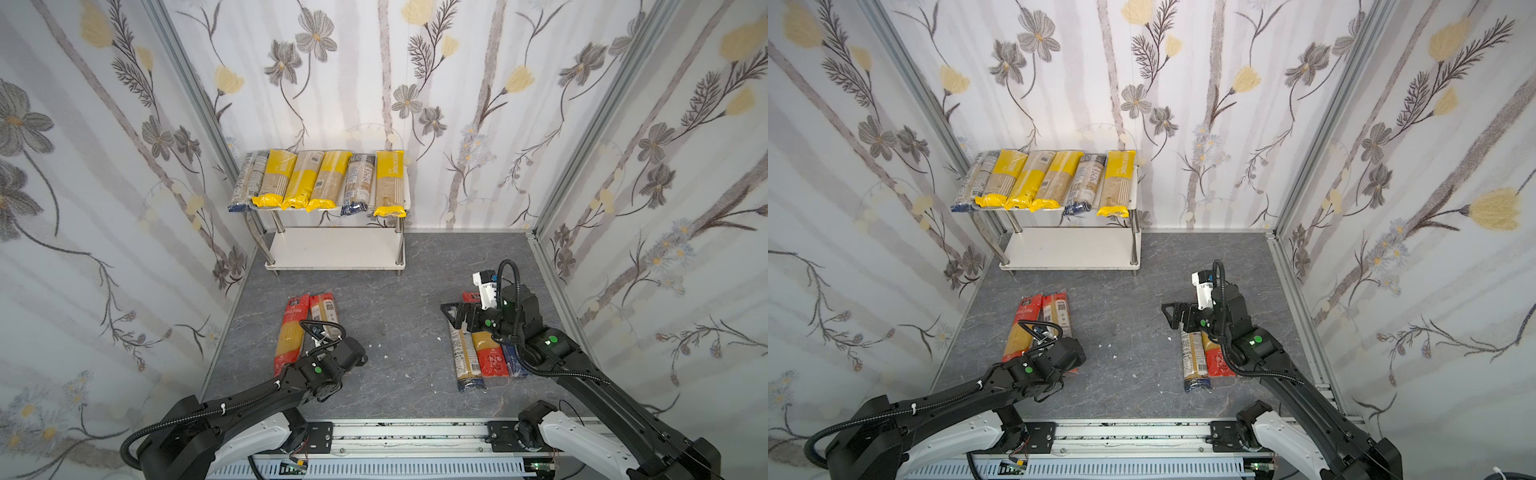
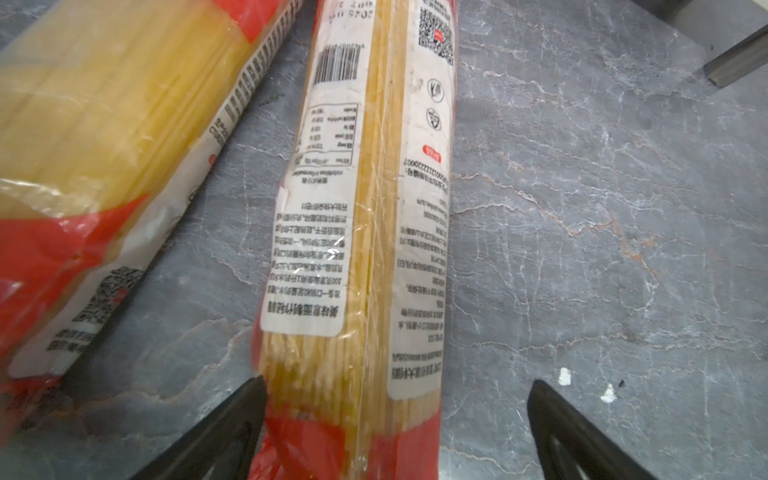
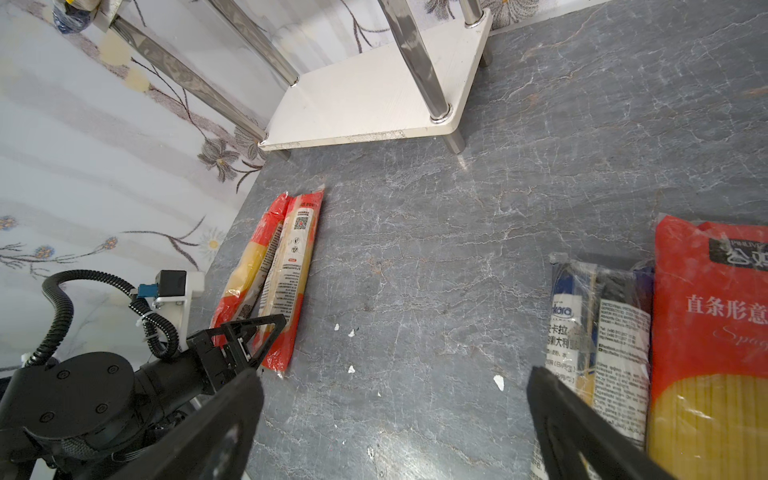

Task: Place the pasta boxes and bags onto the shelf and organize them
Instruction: 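Close the left gripper on the white-labeled red spaghetti pack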

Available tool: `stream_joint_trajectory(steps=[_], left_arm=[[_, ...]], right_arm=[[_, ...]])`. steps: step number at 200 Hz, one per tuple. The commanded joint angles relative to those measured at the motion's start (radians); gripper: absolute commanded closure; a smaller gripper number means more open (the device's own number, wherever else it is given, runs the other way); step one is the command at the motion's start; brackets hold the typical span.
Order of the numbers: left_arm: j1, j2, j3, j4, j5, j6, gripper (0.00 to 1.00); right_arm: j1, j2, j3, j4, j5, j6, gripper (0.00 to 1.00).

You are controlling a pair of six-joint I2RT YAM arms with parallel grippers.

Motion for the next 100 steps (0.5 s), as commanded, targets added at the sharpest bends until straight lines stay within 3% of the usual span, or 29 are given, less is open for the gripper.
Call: stream_joint_trajectory(steps=[1, 48, 100], left_arm=[[-0.002, 0.031, 0.003, -0.016, -0.062, -0.023, 0.0], [-0.007, 0.151, 0.018, -0.013, -0.08, -0.046, 0.0], [-0.006, 0.19, 0.026, -0.004, -0.081, -0.051, 0.02]], right_arm=[[0.002, -0.011, 0.001, 0.008, 0.004, 0.001, 0.0], [0.001, -0.027, -0.014, 0.001, 0.006, -0.001, 0.0], [0.0, -0.025, -0.019, -0.001, 0.009, -0.007, 0.0]])
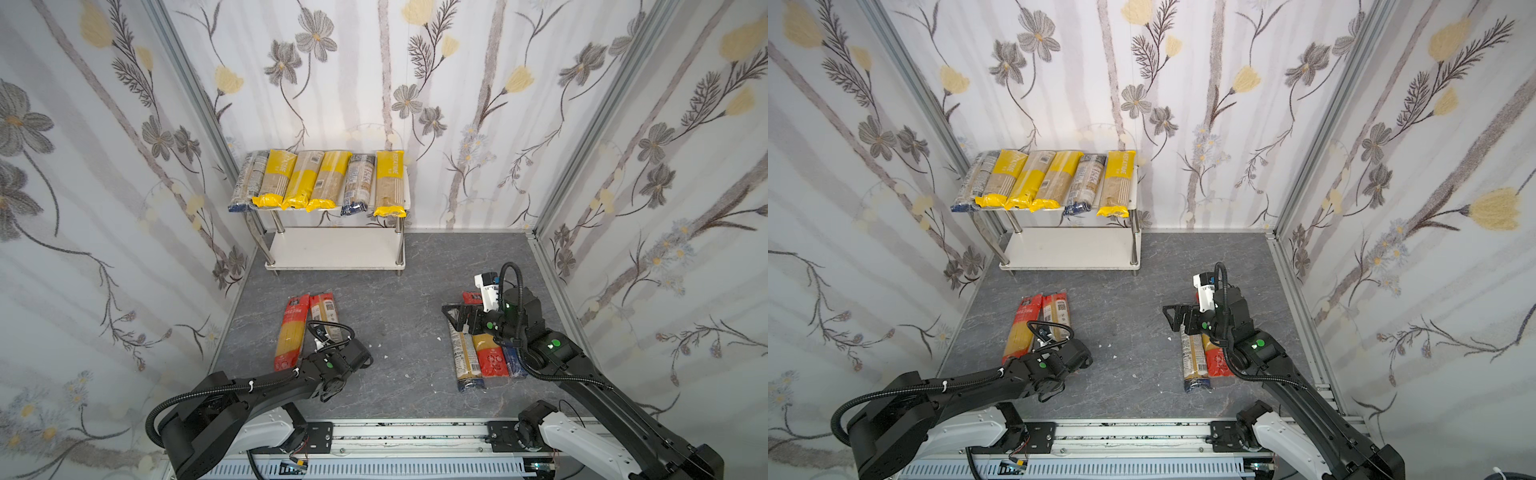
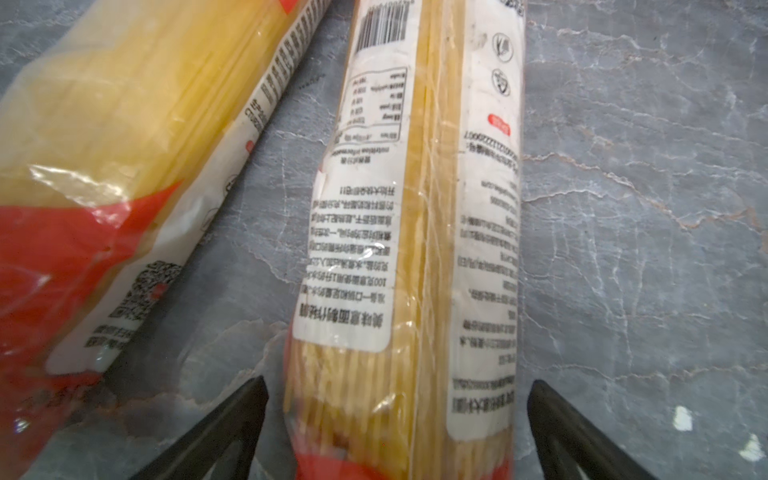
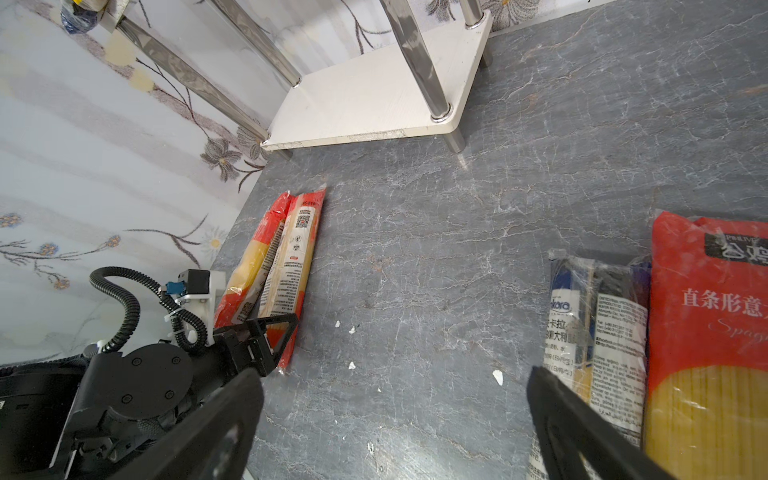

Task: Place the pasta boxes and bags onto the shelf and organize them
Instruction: 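Close the left gripper on the white-labeled red spaghetti pack, then lift the red pack and carry it toward the lower shelf with the left gripper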

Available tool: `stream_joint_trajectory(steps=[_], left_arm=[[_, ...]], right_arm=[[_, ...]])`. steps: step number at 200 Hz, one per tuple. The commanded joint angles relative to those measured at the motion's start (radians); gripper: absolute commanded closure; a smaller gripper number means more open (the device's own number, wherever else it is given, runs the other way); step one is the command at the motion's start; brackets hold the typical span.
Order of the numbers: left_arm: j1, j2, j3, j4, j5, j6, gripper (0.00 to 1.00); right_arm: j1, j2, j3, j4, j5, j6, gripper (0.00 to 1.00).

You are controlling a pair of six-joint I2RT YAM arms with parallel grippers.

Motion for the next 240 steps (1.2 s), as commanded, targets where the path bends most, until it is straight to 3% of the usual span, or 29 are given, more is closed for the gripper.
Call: stream_joint_trajectory(steps=[1, 91, 109, 137, 159, 201, 240], left_arm=[[0.001, 0.014, 0.013, -0.002, -0.03, -0.022, 0.03], [0.001, 0.119, 0.027, 0.073, -0.007, 0.013, 0.21], [0.001, 0.138, 0.033, 0.088, -0.006, 0.027, 0.31], [0.0, 0.175, 0.045, 0.1, -0.003, 0.042, 0.64], [0.002, 0.183, 0.052, 0.103, 0.005, 0.052, 0.81], [0.001, 0.148, 0.078, 0.102, 0.005, 0.116, 0.96], [0.001, 0.119, 0.122, 0.1, -0.025, 0.2, 1.0]], right_arm=[[-0.001, 0.005, -0.001, 0.006, 0.007, -0.007, 0.0], [-0.002, 0.009, 0.0, 0.001, 0.005, -0.013, 0.0], [-0.004, 0.01, 0.0, -0.003, 0.005, -0.014, 0.0], [-0.007, 0.013, 0.002, -0.005, 0.004, -0.016, 0.0], [-0.01, 0.014, 0.008, -0.01, 0.002, -0.018, 0.0], [-0.015, 0.026, 0.02, -0.008, -0.003, -0.023, 0.0], [-0.019, 0.04, 0.039, -0.01, -0.01, -0.031, 0.0]])
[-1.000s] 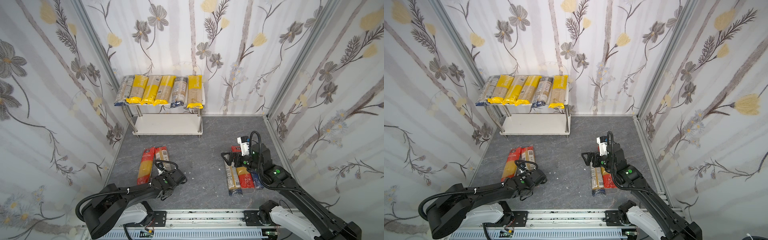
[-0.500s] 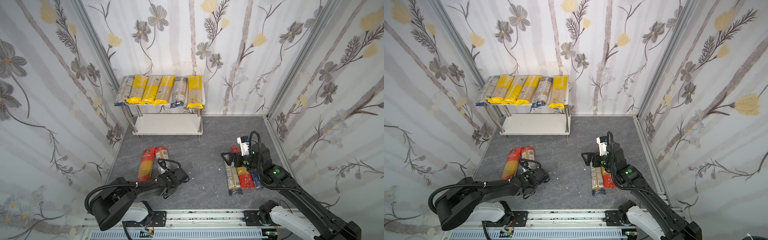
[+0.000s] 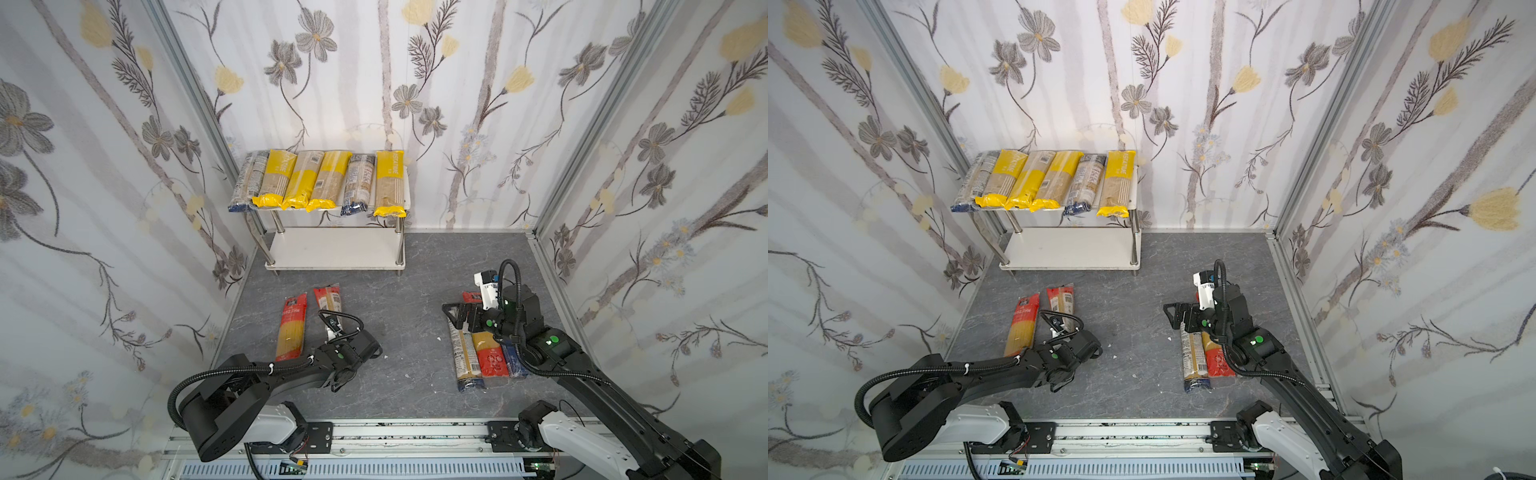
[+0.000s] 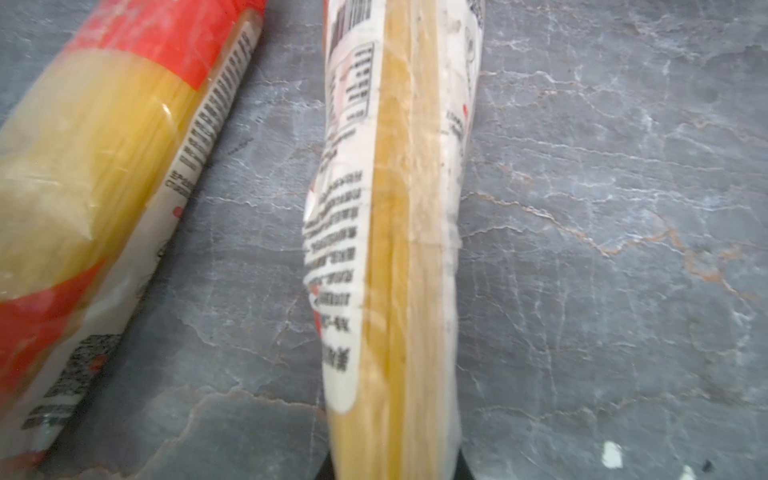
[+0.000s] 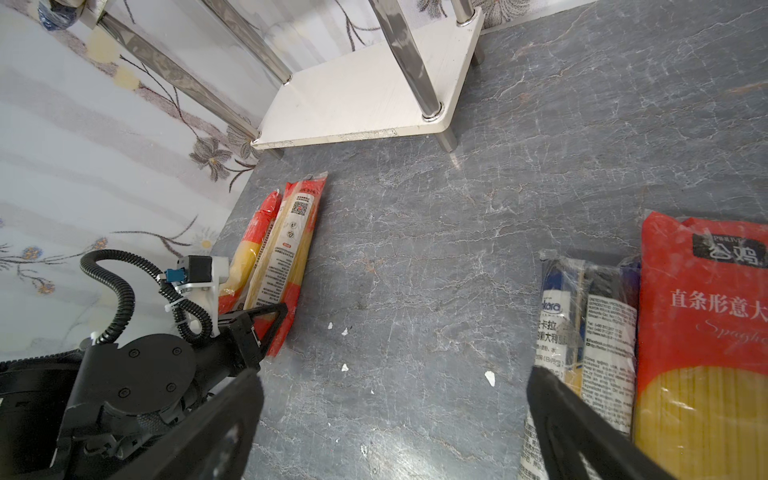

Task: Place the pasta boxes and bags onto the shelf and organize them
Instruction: 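Lift the red pack and carry it toward the lower shelf with the left gripper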

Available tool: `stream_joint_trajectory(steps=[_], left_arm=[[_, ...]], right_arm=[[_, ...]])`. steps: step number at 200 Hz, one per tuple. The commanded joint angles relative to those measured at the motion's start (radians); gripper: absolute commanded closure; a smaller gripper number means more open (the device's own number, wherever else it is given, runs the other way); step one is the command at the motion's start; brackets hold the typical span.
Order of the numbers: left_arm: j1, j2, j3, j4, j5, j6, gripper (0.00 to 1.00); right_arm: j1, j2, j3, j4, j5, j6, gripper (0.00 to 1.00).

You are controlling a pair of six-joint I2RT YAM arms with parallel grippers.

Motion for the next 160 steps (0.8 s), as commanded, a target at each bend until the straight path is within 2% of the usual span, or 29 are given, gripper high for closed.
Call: stream_joint_trajectory(steps=[1, 65, 95, 160], left_arm=[[0.001, -0.013, 0.027, 0.001, -0.003, 0.072, 1.0], [0.011, 0.006, 0.135, -0.007, -0.068, 0.218, 1.0], [0.051, 0.006, 0.16, -0.009, -0.108, 0.291, 1.0], [0.146, -0.111, 0.189, 0.022, -0.18, 0.473, 1.0]], right_arm=[[-0.004, 0.009, 0.017, 0.001, -0.01, -0.018, 0.0], [-0.024, 0.034, 0.063, -0.01, -0.025, -0.039, 0.0], [-0.036, 0.043, 0.074, -0.018, -0.034, -0.05, 0.0], [-0.069, 0.077, 0.108, -0.033, -0.065, -0.084, 0.0]])
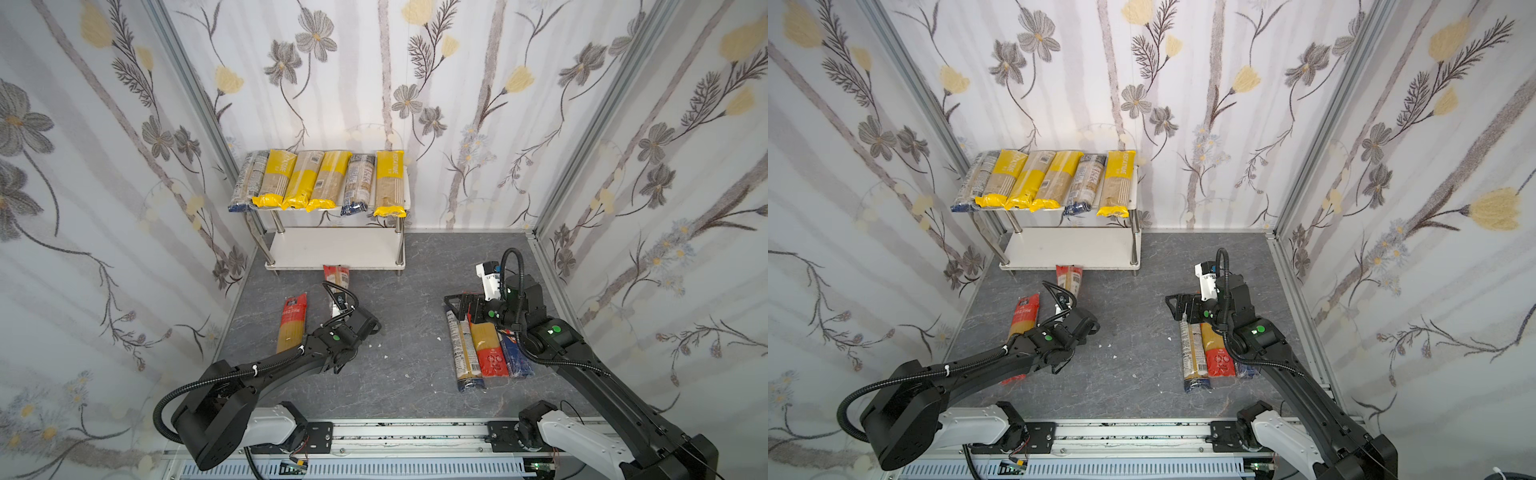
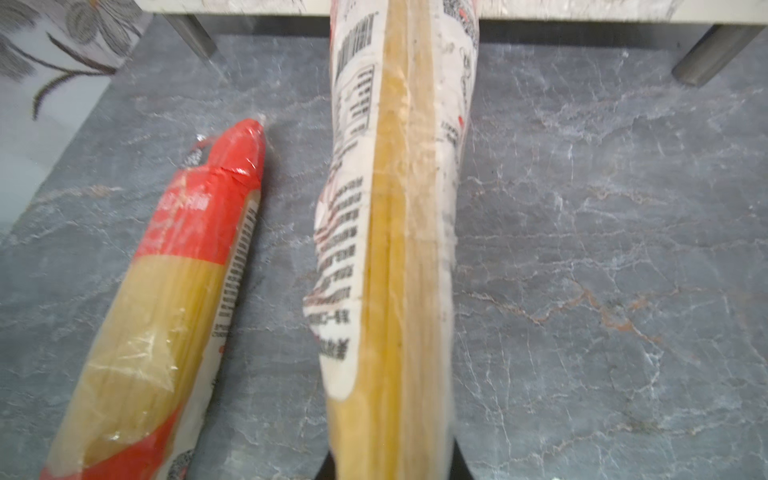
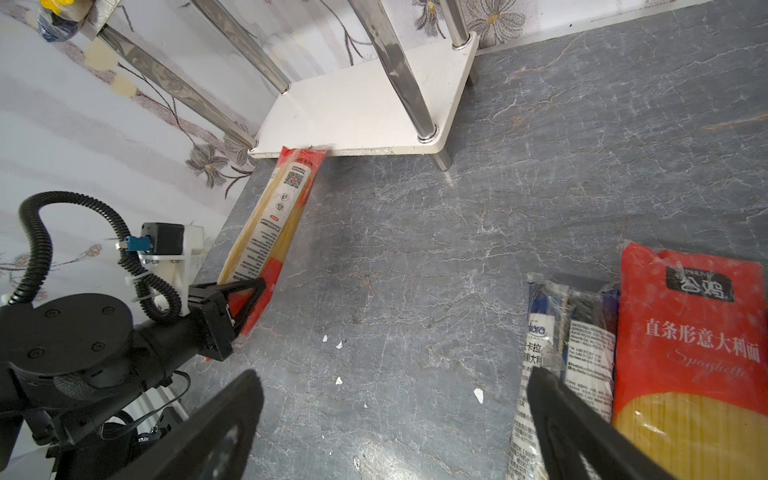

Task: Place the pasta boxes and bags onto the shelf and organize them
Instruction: 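Lift the red pack and carry it toward the lower shelf with the left gripper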

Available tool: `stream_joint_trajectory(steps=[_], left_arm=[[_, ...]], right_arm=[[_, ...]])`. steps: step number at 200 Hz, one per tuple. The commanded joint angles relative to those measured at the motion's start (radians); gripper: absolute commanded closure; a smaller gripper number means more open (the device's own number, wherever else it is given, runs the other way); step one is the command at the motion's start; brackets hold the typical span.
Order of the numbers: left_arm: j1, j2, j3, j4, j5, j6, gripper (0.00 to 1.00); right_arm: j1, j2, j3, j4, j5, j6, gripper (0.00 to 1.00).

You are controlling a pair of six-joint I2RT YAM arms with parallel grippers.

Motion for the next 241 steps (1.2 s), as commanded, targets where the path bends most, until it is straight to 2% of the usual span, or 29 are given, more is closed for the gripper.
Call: stream_joint_trajectory(steps=[1, 30, 62, 99, 137, 179, 222, 241], left_arm=[[0.031, -0.052, 0.022, 0.083, -0.138, 0.106, 1.0], [0.111, -0.093, 0.017, 0.142, -0.066, 0.151, 1.0], [0.194, -0.065, 0.051, 0.201, -0.014, 0.218, 1.0], [0.306, 0.013, 0.111, 0.268, 0.039, 0.319, 1.0], [0.453, 0.081, 0.138, 0.372, 0.159, 0.4, 1.0], [0.547, 0.195, 0.203, 0.43, 0.229, 0.528, 1.0], [0.644, 0.268, 0.28, 0.449, 0.362, 0.57, 1.0], [0.664, 0.303, 0.318, 0.45, 0.38, 0.595, 1.0]], right_arm=[[-0.01, 0.015, 0.019, 0.005, -0.026, -0.026, 0.0], [-0.019, 0.042, 0.039, 0.005, -0.045, -0.039, 0.0], [-0.026, 0.081, 0.079, -0.007, -0.066, -0.056, 0.0], [-0.034, 0.112, 0.111, -0.017, -0.082, -0.069, 0.0], [-0.046, 0.133, 0.117, -0.022, -0.096, -0.074, 0.0], [-0.057, 0.163, 0.134, -0.032, -0.107, -0.076, 0.0], [-0.065, 0.198, 0.148, -0.052, -0.116, -0.076, 0.0], [-0.065, 0.209, 0.141, -0.058, -0.116, -0.075, 0.0]])
